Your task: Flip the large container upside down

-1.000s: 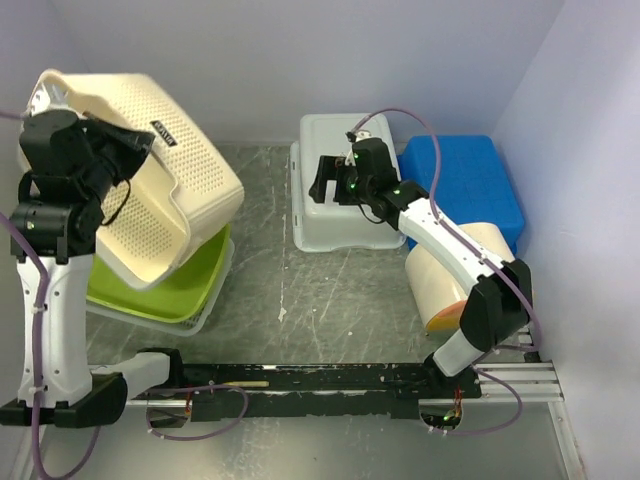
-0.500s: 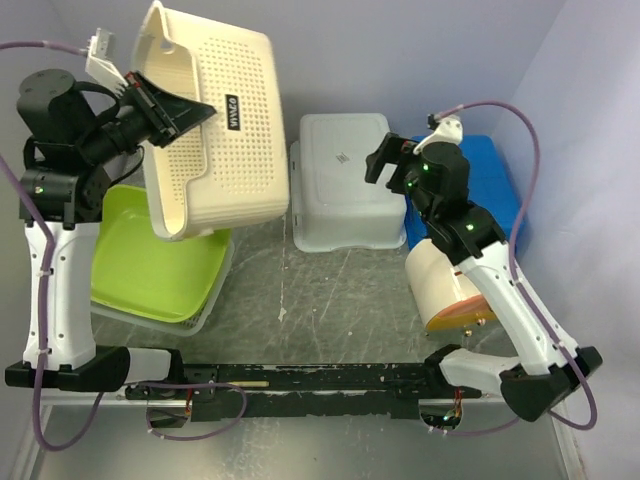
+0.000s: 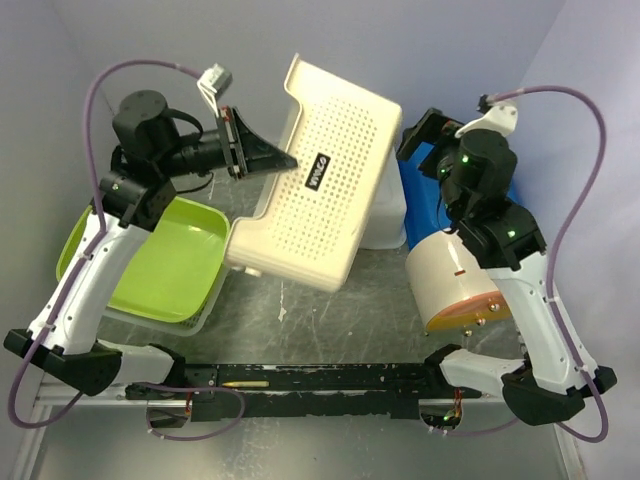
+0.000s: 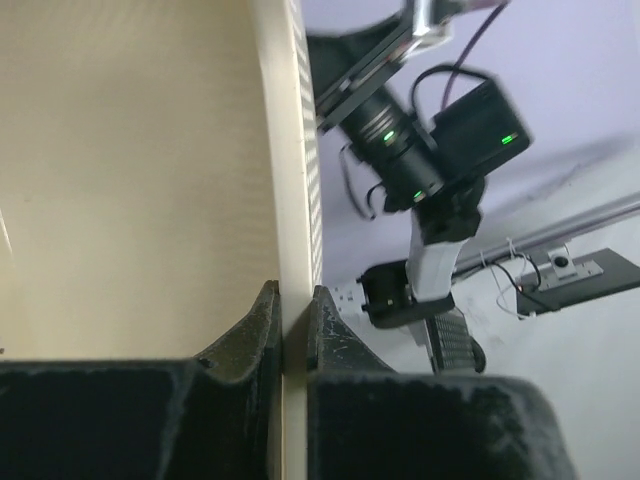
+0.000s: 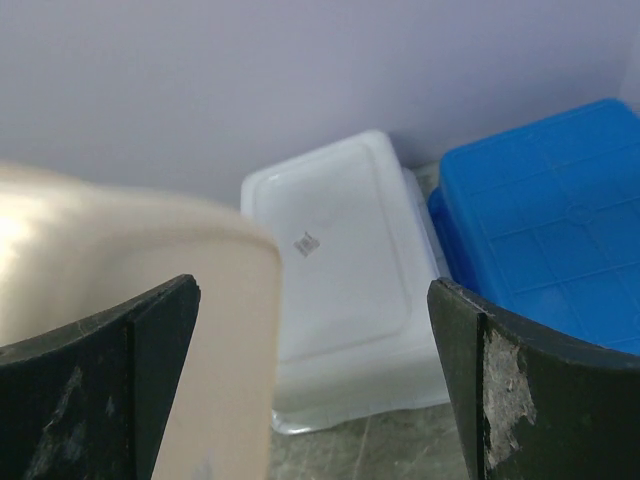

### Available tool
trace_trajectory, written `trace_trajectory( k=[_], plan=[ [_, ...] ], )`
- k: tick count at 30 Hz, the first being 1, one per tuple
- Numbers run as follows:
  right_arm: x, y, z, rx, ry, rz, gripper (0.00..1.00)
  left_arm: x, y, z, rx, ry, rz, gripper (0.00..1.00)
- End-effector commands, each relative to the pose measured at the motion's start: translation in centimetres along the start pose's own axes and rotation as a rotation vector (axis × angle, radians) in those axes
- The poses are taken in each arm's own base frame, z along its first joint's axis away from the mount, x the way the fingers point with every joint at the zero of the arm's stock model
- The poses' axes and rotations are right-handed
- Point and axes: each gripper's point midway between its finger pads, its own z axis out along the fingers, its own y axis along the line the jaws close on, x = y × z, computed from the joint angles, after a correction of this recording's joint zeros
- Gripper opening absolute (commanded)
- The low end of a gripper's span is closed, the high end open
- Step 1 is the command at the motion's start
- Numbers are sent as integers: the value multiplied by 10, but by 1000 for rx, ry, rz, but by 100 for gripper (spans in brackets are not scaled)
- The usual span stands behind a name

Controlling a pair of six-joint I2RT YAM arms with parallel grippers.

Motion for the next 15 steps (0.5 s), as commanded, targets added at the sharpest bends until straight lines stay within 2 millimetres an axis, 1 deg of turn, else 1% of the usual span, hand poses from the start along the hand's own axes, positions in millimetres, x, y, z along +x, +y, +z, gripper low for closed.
trace_trajectory(
  k=[1, 2, 4, 6, 7, 9, 12, 13, 15],
  plan=[
    [-36, -21, -17, 105, -68, -5, 99, 23, -41, -14, 164, 27, 61, 7],
    [-42, -21, -20, 105, -79, -1, 99, 31, -41, -13, 184, 43, 46, 7],
    [-51, -20, -25, 100, -96, 24, 99, 49, -33, -6, 176, 86, 4, 7],
    [-53, -17, -29, 77, -96, 54, 99, 67, -25, 0, 160, 129, -28, 7],
    [-51, -13, -30, 53, -86, 62, 99, 74, -25, 1, 170, 141, -40, 7],
    [-41, -5, -27, 14, -45, 52, 99, 84, -20, 0, 173, 162, -93, 7],
    [-23, 11, -18, -49, 50, -23, 99, 102, -14, -6, 179, 226, -150, 7],
    [-15, 17, -14, -81, 88, -65, 99, 108, -9, -7, 166, 265, -147, 7],
    [1, 32, -10, -165, 166, -144, 100, 115, 11, -7, 47, 305, -122, 7]
  ],
)
